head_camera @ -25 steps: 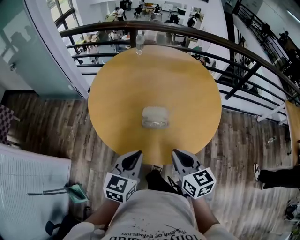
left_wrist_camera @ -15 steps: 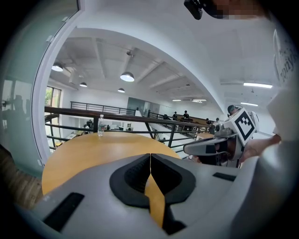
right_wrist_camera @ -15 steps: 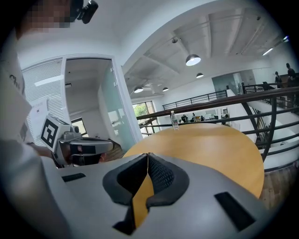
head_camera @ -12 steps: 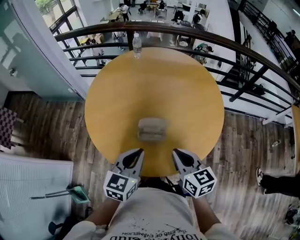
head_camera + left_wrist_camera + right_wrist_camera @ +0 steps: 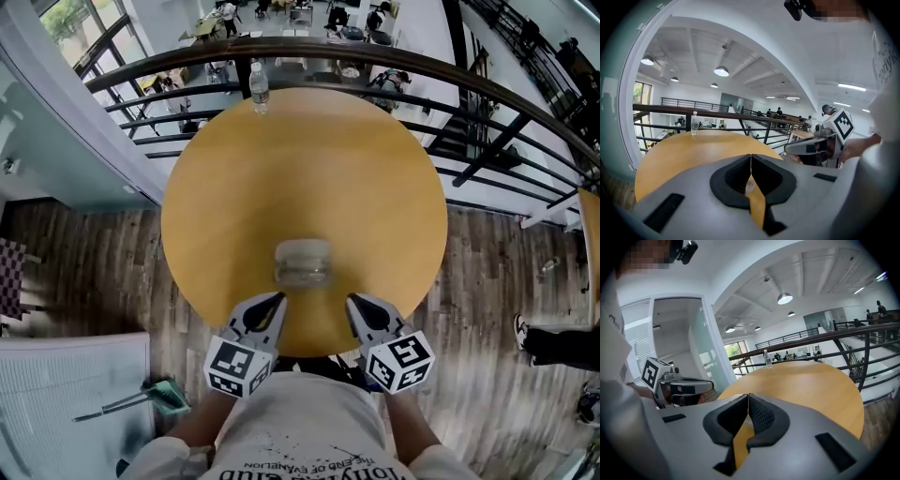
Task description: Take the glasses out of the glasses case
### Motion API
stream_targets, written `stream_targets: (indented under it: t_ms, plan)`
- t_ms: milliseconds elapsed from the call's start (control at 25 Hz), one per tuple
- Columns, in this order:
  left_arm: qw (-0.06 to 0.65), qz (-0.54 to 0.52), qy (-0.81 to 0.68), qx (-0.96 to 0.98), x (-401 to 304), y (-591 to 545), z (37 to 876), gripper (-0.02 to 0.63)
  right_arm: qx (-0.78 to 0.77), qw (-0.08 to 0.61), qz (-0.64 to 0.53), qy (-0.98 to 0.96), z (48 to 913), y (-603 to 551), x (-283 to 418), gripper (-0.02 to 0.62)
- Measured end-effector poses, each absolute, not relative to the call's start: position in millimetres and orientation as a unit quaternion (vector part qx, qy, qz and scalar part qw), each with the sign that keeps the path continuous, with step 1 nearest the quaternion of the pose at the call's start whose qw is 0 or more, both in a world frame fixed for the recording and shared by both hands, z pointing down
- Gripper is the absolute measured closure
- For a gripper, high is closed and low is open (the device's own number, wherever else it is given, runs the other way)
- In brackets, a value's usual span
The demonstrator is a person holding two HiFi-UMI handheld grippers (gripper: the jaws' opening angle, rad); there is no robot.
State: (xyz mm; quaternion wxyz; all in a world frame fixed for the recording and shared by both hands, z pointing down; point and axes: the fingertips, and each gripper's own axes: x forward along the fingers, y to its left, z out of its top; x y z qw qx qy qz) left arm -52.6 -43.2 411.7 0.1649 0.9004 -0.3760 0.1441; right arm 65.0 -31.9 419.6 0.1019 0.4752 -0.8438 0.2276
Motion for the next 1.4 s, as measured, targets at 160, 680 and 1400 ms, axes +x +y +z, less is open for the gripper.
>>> stream_targets:
  t_ms: [160,680,1400]
  plan:
    - [0.168,0.147,-0.361,0.906,-61.8,-69.9,421.1,0.581,0.482,0.108,0.234,-0.837,427.1,-50.8,54.1,0.569]
    - [0.173,0.197,-0.304,0.916,-40.1,-127.8,502.4,0.581,0.475,0.124,0.254,-0.833,495.1,-105.6,62.3,0.569]
    - [0.119,0.339,-0.137,0.923,-12.8,-186.2,633.8,0.580,0.456,0.129,0.319,-0.821,582.0,-146.9,62.0,0.569]
